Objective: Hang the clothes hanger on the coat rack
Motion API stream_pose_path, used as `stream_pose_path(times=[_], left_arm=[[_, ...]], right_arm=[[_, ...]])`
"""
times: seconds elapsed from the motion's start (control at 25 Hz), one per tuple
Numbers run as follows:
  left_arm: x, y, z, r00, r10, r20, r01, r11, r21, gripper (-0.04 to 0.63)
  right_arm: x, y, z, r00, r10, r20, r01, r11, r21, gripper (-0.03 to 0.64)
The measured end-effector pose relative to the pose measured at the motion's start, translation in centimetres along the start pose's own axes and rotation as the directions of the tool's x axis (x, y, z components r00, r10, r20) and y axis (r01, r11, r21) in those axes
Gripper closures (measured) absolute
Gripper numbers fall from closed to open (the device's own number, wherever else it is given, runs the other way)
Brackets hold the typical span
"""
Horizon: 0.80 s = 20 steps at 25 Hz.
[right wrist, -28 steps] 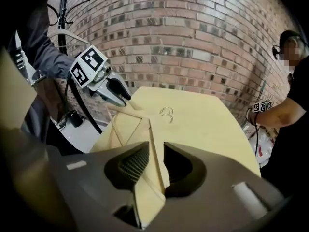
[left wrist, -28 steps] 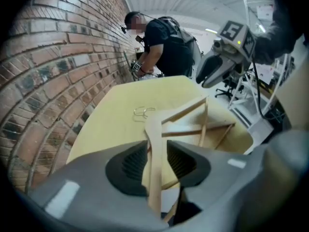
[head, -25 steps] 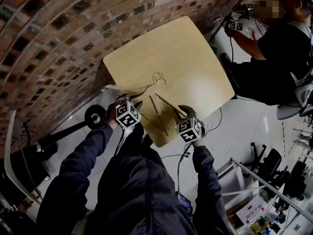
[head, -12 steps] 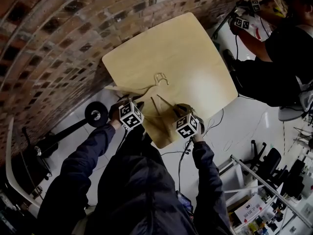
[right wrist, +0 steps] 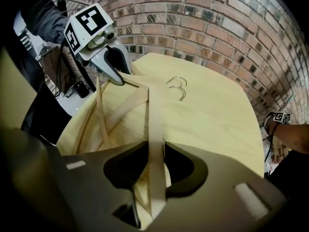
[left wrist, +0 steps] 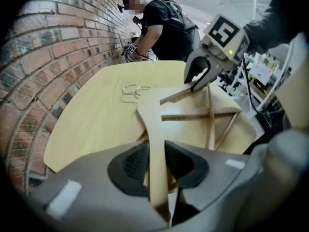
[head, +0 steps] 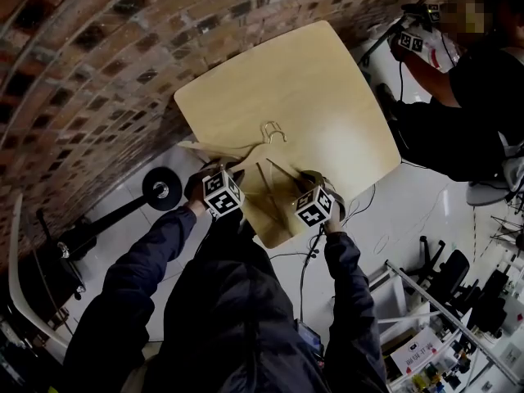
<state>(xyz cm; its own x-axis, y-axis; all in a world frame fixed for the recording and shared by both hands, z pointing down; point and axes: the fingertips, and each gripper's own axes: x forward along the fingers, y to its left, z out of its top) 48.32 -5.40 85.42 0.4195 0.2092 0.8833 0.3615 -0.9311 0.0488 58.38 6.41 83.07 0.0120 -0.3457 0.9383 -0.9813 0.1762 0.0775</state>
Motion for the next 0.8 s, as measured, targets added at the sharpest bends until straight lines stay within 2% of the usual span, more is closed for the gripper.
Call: stream_pose_path(times=[0.32, 0.48, 0.8], left_arm=[[0.0, 0.1, 0.1, 1.0, -0.003, 0.019, 0.003, 1.0, -0.012, 0.495], [-0.9, 0.4, 0.2, 0.999, 0.02, 0.03, -0.02, 1.0, -0.007, 0.497], [-5.3, -0.1, 2.3, 0.99, 0.093, 0.107, -0.096, 0.995, 0.029, 0.497]], right_arm=[[0.5, 0.1, -0.1, 1.0, 0.013, -0.014, -0.013, 1.0, -0.015, 0.508], [-0.5, 0.4, 0.4, 0.999, -0.034, -0.003, 0.034, 0.999, -0.024, 0.512], [-5.5, 0.6, 2.0, 0.988, -0.142, 0.058, 0.144, 0.989, -0.023, 0.511]])
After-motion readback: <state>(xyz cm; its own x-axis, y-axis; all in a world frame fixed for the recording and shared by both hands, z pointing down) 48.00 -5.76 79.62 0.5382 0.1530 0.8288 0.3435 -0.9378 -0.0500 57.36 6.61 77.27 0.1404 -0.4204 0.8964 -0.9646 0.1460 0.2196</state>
